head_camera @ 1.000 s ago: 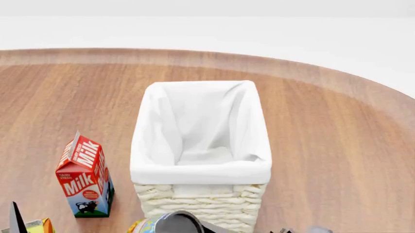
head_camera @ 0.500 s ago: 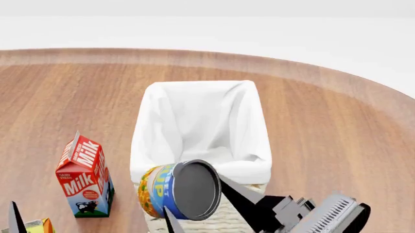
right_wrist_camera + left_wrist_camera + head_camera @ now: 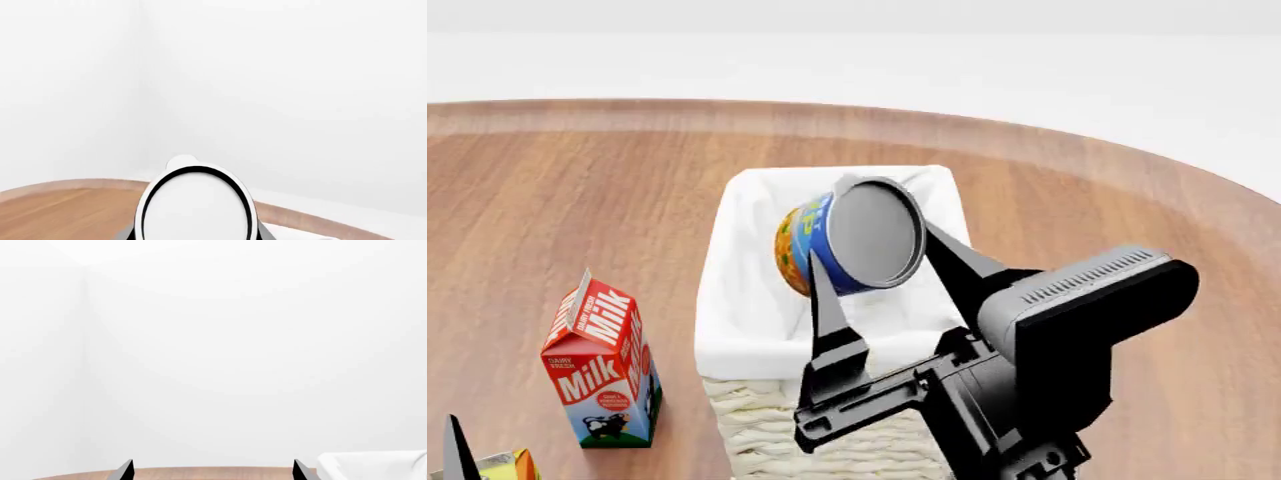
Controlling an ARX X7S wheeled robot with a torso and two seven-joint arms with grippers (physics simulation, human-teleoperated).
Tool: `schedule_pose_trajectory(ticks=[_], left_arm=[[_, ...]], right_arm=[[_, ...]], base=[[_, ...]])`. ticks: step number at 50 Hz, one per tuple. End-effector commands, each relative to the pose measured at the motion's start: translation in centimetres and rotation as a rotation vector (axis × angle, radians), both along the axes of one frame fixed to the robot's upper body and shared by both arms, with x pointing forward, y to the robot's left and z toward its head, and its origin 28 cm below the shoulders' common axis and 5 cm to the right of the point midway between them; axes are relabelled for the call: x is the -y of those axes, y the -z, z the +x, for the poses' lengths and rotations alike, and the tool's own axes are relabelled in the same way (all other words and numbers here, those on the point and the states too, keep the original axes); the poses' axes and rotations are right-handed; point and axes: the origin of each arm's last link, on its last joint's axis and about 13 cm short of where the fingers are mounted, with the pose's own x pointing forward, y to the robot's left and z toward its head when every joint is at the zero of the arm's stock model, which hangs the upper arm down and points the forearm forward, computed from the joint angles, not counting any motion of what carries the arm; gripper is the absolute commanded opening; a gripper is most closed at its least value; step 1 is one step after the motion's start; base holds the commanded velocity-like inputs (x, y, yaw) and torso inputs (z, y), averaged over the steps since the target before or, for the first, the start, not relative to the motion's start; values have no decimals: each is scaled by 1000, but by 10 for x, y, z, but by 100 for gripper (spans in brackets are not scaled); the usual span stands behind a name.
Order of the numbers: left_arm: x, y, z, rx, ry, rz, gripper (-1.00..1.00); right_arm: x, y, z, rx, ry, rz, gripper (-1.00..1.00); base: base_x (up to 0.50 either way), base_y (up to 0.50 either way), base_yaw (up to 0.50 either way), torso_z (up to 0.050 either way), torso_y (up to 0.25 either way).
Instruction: Pick up the alphabet soup, and put it in the basket.
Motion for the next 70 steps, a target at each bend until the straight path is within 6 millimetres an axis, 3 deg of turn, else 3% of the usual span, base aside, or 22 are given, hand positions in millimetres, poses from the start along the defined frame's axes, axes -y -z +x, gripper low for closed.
schedule_pose_trajectory(ticks=[1, 8, 17, 35, 58, 70], left_arm=[[0, 0, 0, 2, 0, -1, 100], [1, 1, 1, -1, 7, 1, 100], [1, 1, 1, 0, 10, -3, 100], [1, 0, 0, 3, 15, -4, 100], [0, -1, -2, 13, 10, -8, 100], [0, -1, -2, 13, 10, -8, 100]], right_arm=[[-4, -34, 19, 20, 107, -42, -100], [-9, -62, 34, 31, 155, -91, -100], [-16, -83, 59, -6, 222, -150, -100], [-41, -104, 94, -97, 316, -334, -100], [-54, -126, 107, -316, 351, -460, -100], [-57, -122, 112, -388, 355, -519, -100]], base=[[0, 0, 0, 0, 0], [0, 0, 0, 0, 0], [0, 0, 0, 0, 1], [0, 0, 0, 1, 1], [0, 0, 0, 0, 0], [0, 0, 0, 0, 1]])
